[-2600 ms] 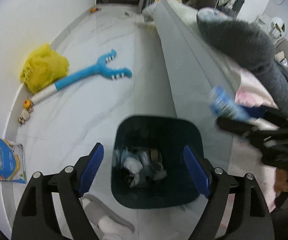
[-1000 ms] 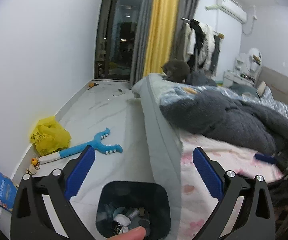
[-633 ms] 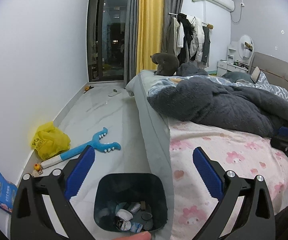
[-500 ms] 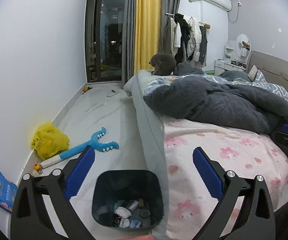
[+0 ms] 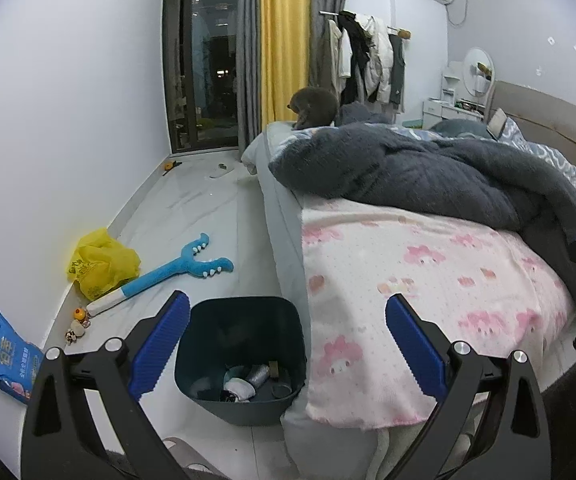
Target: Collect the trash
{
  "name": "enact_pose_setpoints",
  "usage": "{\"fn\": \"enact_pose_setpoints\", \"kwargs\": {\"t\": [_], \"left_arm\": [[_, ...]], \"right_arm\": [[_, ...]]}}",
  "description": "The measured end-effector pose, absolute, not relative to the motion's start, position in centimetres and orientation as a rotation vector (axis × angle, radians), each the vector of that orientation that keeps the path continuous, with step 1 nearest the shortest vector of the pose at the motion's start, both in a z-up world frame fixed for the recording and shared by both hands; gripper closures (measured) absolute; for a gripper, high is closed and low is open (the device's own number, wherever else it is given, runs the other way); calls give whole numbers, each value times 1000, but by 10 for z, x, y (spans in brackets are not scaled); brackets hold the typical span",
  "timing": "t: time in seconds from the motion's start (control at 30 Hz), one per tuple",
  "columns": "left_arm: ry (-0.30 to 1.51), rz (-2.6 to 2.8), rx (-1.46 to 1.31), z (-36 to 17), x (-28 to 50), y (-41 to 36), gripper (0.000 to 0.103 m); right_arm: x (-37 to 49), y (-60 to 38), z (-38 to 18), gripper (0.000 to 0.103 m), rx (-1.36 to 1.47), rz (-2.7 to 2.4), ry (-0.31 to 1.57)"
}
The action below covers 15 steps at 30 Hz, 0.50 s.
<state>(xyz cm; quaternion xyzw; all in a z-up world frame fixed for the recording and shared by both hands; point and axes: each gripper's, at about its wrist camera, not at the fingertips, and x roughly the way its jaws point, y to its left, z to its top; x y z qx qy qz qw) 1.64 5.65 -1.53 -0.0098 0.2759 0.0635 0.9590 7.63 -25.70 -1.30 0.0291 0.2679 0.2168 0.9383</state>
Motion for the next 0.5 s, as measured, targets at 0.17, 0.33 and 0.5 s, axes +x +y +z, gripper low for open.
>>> {"fn": "enact_pose_setpoints", "kwargs": {"t": [0.17, 0.33, 0.5], "left_arm": [[581, 136, -20, -22, 19, 55, 3], [591, 136, -23, -26, 20, 55, 3], [588, 136, -20, -25, 20, 55, 3]], "right_arm": [[77, -242, -17, 3, 4, 476, 555], [74, -237, -18, 3, -13, 472, 561], [73, -236, -18, 3, -11, 462, 559]]}}
